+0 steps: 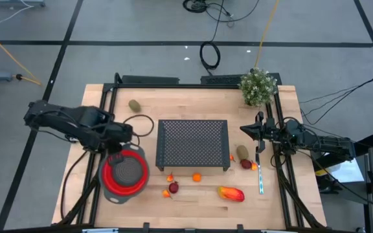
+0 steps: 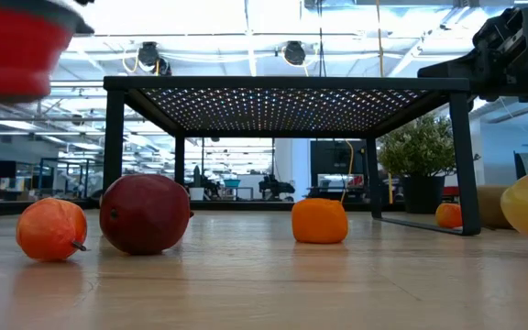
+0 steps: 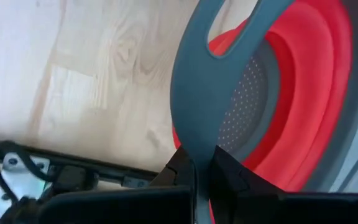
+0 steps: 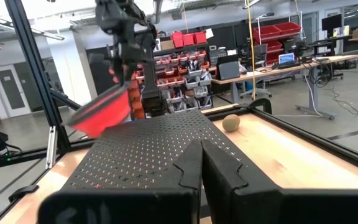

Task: Pick & Place Fruit
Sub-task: Put the red colander on the shelf

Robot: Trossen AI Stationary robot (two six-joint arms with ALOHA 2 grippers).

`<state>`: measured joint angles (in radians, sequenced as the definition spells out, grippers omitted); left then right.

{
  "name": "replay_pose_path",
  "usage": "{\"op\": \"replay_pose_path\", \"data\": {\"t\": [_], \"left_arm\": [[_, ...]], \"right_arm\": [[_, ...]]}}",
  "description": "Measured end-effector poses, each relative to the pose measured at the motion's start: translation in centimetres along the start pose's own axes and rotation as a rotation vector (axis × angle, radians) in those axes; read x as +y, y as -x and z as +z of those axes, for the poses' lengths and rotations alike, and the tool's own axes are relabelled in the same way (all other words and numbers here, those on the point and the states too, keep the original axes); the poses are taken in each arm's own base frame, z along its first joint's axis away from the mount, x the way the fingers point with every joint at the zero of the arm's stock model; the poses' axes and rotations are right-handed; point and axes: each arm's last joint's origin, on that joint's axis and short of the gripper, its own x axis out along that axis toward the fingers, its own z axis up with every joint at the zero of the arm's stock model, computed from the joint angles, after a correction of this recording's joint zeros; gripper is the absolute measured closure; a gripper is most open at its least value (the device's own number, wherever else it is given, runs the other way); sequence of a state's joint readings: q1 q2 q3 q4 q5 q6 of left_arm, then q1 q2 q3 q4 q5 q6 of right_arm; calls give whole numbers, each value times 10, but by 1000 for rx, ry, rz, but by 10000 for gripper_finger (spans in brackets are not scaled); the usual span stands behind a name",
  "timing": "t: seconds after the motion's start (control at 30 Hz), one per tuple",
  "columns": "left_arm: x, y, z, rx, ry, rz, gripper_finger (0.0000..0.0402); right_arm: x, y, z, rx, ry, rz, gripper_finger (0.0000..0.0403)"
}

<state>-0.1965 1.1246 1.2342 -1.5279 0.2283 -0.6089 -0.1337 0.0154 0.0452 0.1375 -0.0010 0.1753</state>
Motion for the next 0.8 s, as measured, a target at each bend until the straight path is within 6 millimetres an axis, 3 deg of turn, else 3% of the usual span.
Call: {"op": "replay_pose_path", "data": {"t": [0.23, 0.53, 0.8], "left_arm": [[-5, 28, -3, -76, 19, -29, 395], [-7, 35, -3, -110, 59, -43, 395], [-8, 39, 11, -202, 370, -148, 395]], "right_arm": [[0, 0, 0, 0, 0, 0, 403], [0, 0, 0, -1, 0, 0, 403], [0, 0, 0, -1, 0, -1, 403]]}}
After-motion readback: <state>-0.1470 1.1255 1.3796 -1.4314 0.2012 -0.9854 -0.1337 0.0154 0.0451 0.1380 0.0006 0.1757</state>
